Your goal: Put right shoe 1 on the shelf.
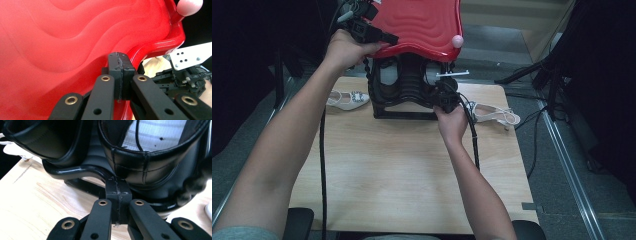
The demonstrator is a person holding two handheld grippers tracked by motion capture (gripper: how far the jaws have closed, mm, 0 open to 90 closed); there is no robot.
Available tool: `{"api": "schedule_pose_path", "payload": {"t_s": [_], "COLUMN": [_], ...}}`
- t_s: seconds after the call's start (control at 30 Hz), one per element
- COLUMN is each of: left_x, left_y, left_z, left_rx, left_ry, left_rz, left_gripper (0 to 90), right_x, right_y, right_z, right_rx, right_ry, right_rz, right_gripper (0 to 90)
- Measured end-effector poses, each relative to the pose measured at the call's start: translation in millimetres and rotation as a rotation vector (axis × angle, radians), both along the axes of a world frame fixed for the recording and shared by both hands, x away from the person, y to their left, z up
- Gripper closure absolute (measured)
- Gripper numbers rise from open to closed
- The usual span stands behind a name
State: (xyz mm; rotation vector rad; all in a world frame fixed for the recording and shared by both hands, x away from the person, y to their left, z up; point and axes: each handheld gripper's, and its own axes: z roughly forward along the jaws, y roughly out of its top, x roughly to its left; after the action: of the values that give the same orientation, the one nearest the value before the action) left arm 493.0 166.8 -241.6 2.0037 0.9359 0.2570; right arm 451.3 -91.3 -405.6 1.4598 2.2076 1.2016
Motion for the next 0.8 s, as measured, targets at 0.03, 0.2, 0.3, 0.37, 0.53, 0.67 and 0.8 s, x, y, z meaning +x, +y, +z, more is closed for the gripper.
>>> {"api": "schedule_pose_path", "payload": {"t_s": [0.03,0.2,0.3,0.37,0.53,0.67,0.8], "left_x": [0.1,0.0,-3.0,-6.7,-22.0,-38.0,-55.0], "left_y": [0.0,-1.7,-1.8,-2.3,0.5,6.0,8.7], "left_z": [-0.1,1.3,5.9,9.8,19.2,17.4,7.8], "left_rx": [0.0,0.005,-0.021,-0.006,-0.011,-0.031,-0.026], "left_ry": [-0.002,0.005,0.021,0.015,0.018,0.025,0.032], "left_rz": [0.0,0.011,0.024,0.025,0.01,-0.002,-0.016], "left_gripper": [90.0,90.0,82.8,82.3,74.2,68.8,64.7], "right_x": [-1.5,-10.6,-19.0,-25.1,-38.8,-47.9,-52.8], "right_y": [-2.4,-8.9,-12.2,-14.4,-21.6,-25.8,-29.4], "right_z": [-1.0,0.4,2.0,1.8,-2.2,-7.0,-14.3], "right_rx": [0.017,0.036,0.046,0.045,0.041,0.029,0.047], "right_ry": [-0.008,-0.003,-0.006,-0.012,-0.005,-0.015,0.002], "right_rz": [0.0,0.026,0.052,0.066,0.092,0.107,0.109], "right_gripper": [90.0,90.0,90.0,90.0,90.0,90.0,90.0]}}
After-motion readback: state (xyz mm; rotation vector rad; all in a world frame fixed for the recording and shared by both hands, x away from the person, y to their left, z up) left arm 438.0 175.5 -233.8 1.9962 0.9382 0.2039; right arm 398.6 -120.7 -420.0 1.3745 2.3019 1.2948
